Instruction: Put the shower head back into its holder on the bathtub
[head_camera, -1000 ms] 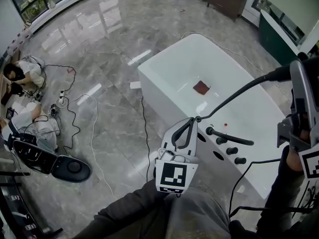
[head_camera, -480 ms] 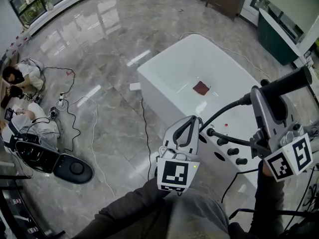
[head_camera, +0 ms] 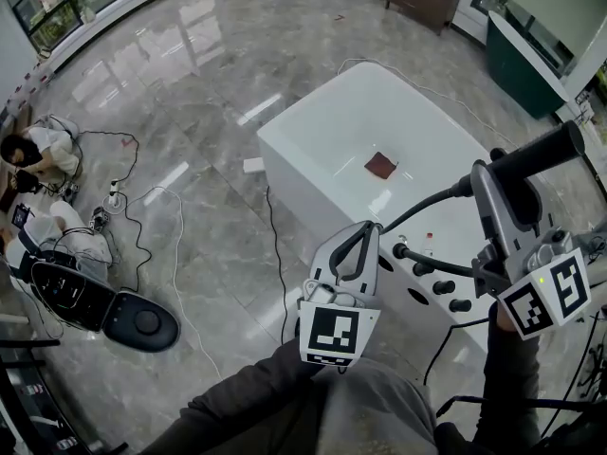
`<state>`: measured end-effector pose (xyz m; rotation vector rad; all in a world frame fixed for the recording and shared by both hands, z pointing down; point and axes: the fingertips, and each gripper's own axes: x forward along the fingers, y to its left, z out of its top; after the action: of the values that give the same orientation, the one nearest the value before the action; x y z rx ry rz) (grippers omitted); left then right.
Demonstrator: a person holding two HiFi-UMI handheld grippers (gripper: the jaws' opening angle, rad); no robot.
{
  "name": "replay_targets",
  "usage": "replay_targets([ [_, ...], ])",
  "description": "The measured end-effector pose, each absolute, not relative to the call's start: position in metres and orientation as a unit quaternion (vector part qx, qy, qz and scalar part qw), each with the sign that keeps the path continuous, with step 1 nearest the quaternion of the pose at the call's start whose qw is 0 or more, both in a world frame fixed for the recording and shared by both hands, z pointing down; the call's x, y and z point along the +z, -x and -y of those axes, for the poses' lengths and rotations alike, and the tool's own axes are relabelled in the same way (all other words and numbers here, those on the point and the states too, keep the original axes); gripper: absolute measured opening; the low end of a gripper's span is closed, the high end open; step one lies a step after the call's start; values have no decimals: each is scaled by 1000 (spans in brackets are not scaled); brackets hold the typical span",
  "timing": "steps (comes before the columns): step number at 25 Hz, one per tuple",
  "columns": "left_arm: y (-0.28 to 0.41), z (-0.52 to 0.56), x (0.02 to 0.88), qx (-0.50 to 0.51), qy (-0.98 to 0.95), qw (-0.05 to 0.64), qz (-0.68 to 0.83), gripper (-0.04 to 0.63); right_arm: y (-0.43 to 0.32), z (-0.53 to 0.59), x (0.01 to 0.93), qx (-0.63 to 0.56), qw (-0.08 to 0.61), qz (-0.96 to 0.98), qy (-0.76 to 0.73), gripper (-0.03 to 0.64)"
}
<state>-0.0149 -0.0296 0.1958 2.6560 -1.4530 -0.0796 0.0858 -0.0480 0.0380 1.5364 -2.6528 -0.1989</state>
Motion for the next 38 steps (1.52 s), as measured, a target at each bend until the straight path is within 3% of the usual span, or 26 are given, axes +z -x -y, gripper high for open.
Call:
replay_targets([
  [19,15,33,204,-3,-884,71,461,3,-95,55,90,-13,49,843,-536,140],
  [25,17,39,210,2,-890,79,449,3,-93,61,69,-39,55,836,-545,140],
  [38,-5,56,226,30,-892,71,446,3,-114,64,73,-22,25,837,-547,140],
])
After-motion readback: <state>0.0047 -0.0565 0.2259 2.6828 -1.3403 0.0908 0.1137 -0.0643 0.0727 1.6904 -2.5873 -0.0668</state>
